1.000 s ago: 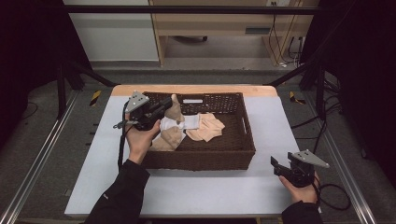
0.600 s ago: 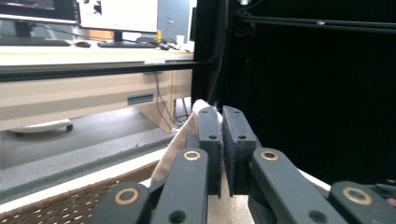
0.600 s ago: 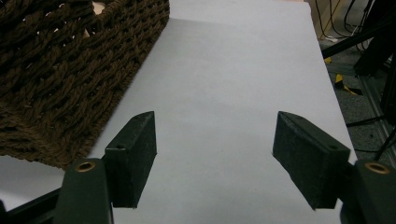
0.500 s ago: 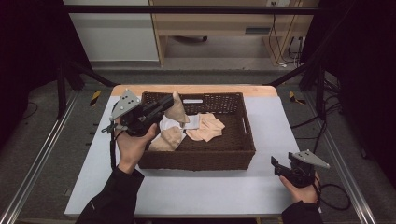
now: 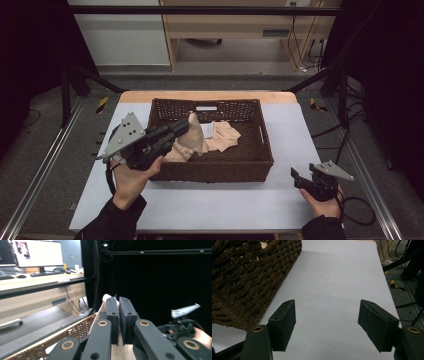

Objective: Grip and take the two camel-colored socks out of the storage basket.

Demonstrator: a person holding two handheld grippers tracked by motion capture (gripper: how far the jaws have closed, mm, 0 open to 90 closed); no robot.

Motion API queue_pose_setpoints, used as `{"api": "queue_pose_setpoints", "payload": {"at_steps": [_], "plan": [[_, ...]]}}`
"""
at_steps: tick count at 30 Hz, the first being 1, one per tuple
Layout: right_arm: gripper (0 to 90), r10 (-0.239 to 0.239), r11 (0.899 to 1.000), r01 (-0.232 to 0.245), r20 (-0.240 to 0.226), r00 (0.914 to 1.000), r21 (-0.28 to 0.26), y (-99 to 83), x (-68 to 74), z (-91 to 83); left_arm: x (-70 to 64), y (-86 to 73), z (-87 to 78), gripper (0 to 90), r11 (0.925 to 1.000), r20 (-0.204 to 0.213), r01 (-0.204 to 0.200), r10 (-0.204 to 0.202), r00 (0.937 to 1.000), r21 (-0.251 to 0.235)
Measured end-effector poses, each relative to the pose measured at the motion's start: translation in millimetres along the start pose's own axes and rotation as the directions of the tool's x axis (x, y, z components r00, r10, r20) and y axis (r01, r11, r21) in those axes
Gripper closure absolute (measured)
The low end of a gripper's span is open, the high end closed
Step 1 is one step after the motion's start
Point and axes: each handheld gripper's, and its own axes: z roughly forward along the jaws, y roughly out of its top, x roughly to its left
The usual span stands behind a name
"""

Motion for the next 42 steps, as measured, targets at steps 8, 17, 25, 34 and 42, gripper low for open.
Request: {"api": "queue_pose_setpoints", "payload": {"at_steps": [8, 17, 25, 34, 42], "plan": [[30.5, 0.003, 1.000, -0.003, 0.002, 1.0000, -0.002, -0.1, 0.0, -1.5, -17.4, -15.0, -17.6, 86.6, 0.9994, 0.058, -0.014, 0.013, 0.9982, 0.030], [30.6, 0.004, 1.000, -0.004, 0.004, 1.0000, 0.000, -0.3, 0.1, -1.5, -31.0, -45.2, -29.5, 86.5, 0.9944, 0.096, -0.014, 0.004, 0.9954, 0.105], [30.5, 0.004, 1.000, -0.004, 0.004, 1.0000, 0.002, -0.7, 0.1, -1.4, -31.2, -92.1, -30.5, 86.5, 0.9712, 0.099, 0.018, -0.043, 0.9941, 0.238], [30.5, 0.000, 1.000, 0.000, 0.009, 1.0000, 0.006, -1.2, 0.1, -1.5, -26.9, -148.2, -18.2, 86.2, 0.9095, 0.078, 0.050, -0.090, 0.9929, 0.413], [29.8, -0.005, 1.000, 0.005, 0.007, 1.0000, 0.017, -3.0, -0.5, -1.1, -18.7, -182.4, -5.5, 84.9, 0.8557, 0.035, 0.053, -0.082, 0.9960, 0.515]]}}
